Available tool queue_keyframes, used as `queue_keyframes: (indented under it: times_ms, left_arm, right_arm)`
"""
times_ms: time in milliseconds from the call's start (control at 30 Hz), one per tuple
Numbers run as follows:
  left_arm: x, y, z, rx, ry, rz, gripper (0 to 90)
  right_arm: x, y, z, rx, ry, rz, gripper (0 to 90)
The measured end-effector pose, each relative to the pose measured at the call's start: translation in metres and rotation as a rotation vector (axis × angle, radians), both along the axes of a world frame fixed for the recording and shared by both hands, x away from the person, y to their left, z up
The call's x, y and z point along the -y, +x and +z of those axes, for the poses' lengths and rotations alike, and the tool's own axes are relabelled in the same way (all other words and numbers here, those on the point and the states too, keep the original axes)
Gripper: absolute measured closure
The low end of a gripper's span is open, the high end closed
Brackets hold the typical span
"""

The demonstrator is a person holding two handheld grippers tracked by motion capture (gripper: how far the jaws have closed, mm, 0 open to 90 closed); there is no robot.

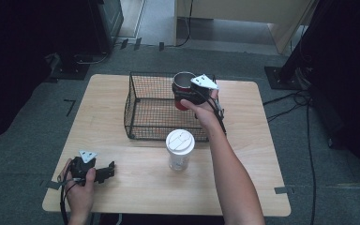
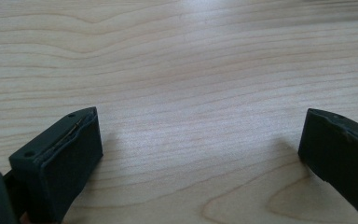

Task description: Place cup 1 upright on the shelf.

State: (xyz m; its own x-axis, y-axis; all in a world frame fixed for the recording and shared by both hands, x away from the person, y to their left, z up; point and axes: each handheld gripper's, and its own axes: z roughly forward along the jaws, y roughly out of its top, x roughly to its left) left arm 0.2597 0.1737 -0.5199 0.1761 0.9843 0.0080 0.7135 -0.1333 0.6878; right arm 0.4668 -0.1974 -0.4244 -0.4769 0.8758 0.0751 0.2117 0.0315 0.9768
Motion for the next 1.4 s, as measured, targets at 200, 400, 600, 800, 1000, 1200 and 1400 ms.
queue_keyframes:
  times_ms: [200,400,600,800,1000,1200,1400]
  left_arm:
    - [0.0,0.0,0.0,0.0,0.002,-0.001,0.2]
    - [0.0,0.0,0.0,0.0,0.0,0.0,0.2]
    - [0.0,0.0,0.0,0.0,0.001,0.0,0.2]
    - [0.0,0.0,0.0,0.0,0.001,0.0,0.2]
    - [0.0,0.0,0.0,0.0,0.001,0.0,0.2]
    - [0.0,0.0,0.0,0.0,0.001,0.0,0.2]
    - [0.0,0.0,0.0,0.0,0.002,0.0,0.2]
  right_arm:
    - [-0.002,0.01,-0.012,-0.058,-0.028,-0.023,7.2]
    - [-0.003,0.014,-0.022,-0.095,-0.072,-0.017,7.2]
    - [-0.004,0.016,-0.027,-0.131,-0.074,0.011,7.2]
    - [-0.004,0.017,-0.03,-0.166,-0.079,0.006,7.1]
    - [-0.005,0.015,-0.029,-0.177,-0.067,0.002,6.6]
    - [-0.008,0.013,-0.028,-0.188,-0.066,0.0,0.0]
    - [-0.01,0.009,-0.021,-0.151,-0.09,-0.011,0.0]
